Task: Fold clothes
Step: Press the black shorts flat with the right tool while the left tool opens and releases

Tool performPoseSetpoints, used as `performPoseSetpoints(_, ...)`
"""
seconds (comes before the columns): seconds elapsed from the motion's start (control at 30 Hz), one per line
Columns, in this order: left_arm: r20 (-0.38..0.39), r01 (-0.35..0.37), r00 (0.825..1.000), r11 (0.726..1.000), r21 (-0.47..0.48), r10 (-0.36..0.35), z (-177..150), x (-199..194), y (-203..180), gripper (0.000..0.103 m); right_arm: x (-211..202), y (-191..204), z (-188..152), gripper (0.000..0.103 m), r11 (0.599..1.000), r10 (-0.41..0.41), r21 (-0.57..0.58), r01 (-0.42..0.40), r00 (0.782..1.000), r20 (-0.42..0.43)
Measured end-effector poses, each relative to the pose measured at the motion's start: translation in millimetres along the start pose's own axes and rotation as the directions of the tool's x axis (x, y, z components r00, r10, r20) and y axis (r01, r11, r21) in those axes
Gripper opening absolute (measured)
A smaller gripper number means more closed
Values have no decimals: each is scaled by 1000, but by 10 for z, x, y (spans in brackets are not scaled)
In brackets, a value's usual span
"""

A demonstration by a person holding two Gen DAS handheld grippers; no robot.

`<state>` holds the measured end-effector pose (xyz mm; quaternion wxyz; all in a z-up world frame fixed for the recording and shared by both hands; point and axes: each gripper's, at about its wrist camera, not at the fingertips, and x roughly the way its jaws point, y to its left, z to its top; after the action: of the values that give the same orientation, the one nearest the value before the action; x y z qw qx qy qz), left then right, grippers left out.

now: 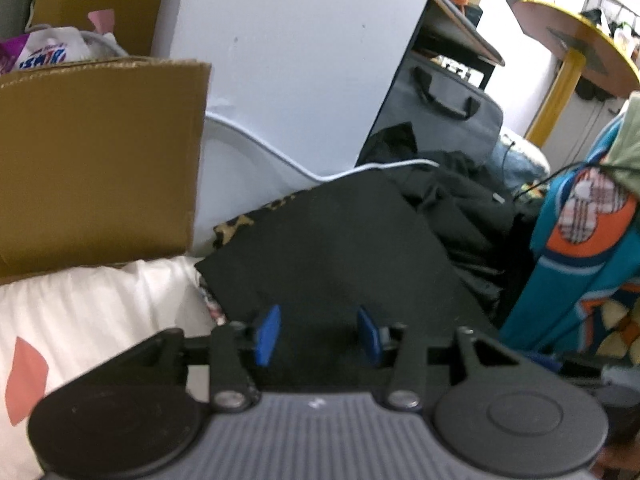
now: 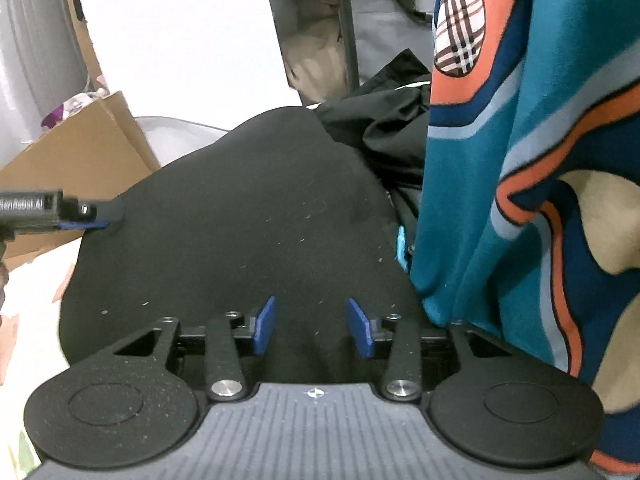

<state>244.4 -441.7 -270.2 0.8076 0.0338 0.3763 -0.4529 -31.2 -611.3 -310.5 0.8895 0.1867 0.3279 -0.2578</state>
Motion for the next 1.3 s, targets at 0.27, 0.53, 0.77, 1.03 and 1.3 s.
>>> performPoseSetpoints(0.27,-35,-22,999,1000,-6,22,-71,141,117,46,115,-43,-147,53,999,-35,-24,34,999,-34)
performPoseSetpoints(0.53,-46,-27,999,999,21,28,-54,80,55,46,20,-140,-318,60,999,-52,0,52,995,-85)
performPoseSetpoints(0.77,-94,-51,994,999,8,52,-64,-100,-28,45,-78,-161,-369,60,998,-57,33,62,992,-116)
performPoseSetpoints(1.03,-130,-100,987,994,-52,92,167,-462,-108,73,-158,-57,-195,60,995,-31,90,43,991,-127)
performPoseSetpoints(1.3,-181,-120,977,992,-49,110,381,-846,-124,89,-378,112,136,89,982,6,185,22,988,-153)
